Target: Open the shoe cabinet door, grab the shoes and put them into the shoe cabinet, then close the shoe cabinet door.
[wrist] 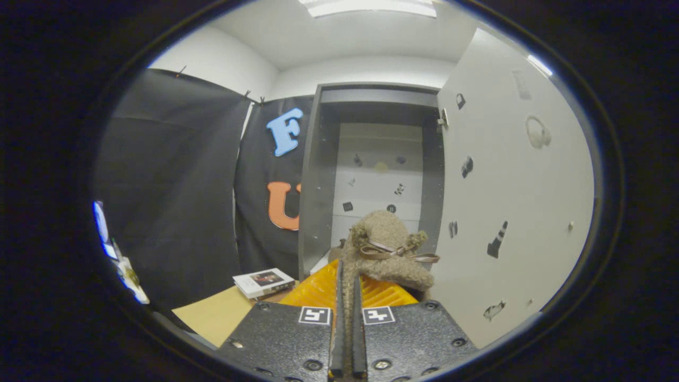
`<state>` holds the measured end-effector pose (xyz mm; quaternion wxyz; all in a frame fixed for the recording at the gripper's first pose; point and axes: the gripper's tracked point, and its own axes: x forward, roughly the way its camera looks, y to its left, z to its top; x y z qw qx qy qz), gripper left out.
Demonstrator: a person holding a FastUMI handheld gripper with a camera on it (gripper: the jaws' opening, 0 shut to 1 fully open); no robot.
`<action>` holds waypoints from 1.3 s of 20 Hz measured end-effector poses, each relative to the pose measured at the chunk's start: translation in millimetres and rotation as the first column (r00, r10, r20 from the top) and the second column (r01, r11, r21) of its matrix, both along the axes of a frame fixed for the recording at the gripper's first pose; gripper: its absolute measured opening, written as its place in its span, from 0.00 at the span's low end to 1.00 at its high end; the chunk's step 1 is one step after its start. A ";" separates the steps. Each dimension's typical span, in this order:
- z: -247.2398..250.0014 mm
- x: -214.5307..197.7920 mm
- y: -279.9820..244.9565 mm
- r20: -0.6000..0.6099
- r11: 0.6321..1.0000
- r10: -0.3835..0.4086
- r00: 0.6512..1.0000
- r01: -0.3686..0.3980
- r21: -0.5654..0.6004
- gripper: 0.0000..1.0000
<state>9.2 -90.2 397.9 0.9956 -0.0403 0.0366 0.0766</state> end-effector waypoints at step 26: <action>-53.7 330.0 -75.6 -0.144 0.922 -0.316 0.938 0.268 -0.280 0.10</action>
